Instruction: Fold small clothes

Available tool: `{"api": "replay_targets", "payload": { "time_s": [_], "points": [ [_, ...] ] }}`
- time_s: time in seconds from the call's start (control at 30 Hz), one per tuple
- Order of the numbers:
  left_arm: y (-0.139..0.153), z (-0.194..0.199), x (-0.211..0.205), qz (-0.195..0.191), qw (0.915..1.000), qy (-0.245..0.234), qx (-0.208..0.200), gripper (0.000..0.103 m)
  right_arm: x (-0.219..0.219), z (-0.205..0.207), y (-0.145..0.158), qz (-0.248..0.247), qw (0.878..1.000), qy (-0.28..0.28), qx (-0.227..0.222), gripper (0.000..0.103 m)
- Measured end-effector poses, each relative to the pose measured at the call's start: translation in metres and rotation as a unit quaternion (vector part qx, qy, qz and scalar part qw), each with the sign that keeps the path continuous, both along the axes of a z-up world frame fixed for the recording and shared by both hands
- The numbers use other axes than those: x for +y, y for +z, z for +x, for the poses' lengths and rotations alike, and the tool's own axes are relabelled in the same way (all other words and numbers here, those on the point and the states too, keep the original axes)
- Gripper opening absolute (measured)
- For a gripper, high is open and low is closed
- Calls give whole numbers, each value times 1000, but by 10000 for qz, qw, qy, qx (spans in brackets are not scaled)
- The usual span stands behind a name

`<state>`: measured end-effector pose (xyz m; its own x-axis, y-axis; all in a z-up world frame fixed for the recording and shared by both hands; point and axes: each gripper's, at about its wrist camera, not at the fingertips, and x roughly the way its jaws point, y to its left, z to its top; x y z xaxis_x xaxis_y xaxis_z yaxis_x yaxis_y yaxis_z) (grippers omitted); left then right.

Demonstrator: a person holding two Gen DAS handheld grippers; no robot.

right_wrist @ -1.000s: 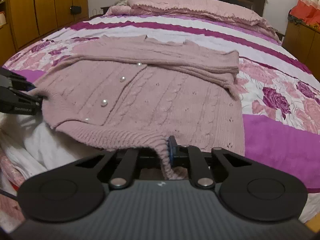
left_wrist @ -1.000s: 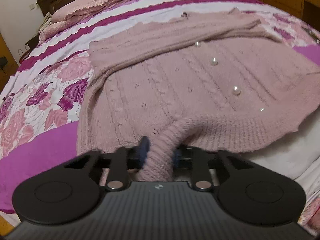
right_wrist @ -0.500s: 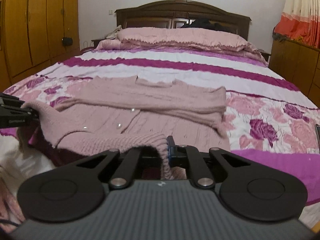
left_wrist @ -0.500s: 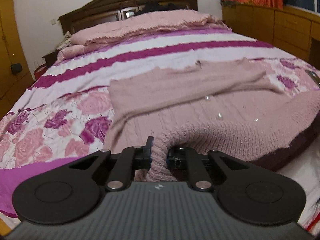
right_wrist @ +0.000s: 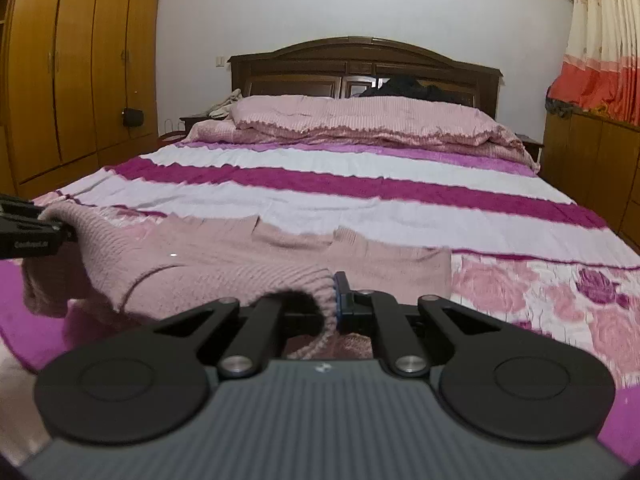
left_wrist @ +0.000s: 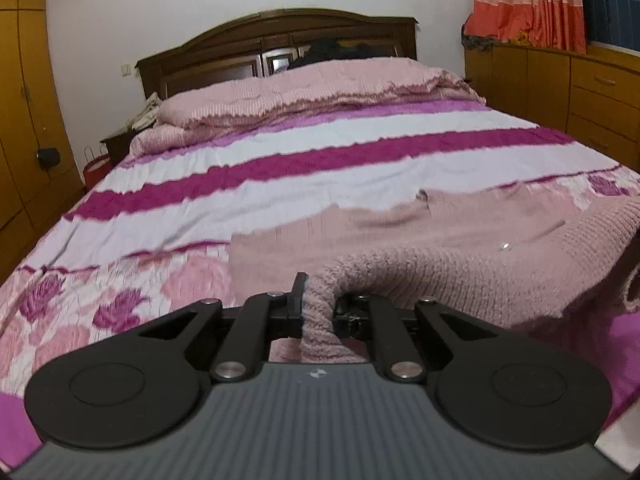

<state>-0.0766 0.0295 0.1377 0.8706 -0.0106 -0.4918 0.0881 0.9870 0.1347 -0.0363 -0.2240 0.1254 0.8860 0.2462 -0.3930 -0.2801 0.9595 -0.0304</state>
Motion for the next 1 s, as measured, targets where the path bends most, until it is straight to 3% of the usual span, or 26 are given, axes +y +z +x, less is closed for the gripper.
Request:
{"api": "replay_targets", "payload": {
  "time_s": [0.27,0.47,0.7,0.9,1.0],
  "points": [
    [18,54,-4,152,9994,31,-311,10,9,45,17,-283,9989,12,-377,8],
    [9,118,-4,251,9993,102,-265,10,12,102,7,-422,9989,-35,-177,8],
    [-35,197,-3,285,9992,190,214,11,19,165,-34,-687,9969,-143,356,8],
    [-84,239,-8,602,9956,162,694,12,23,202,-78,-485,9926,-407,1039,10],
    [-96,248,-7,712,9944,96,775,21,23,207,-87,-363,9919,-499,1113,11]
  ]
}}
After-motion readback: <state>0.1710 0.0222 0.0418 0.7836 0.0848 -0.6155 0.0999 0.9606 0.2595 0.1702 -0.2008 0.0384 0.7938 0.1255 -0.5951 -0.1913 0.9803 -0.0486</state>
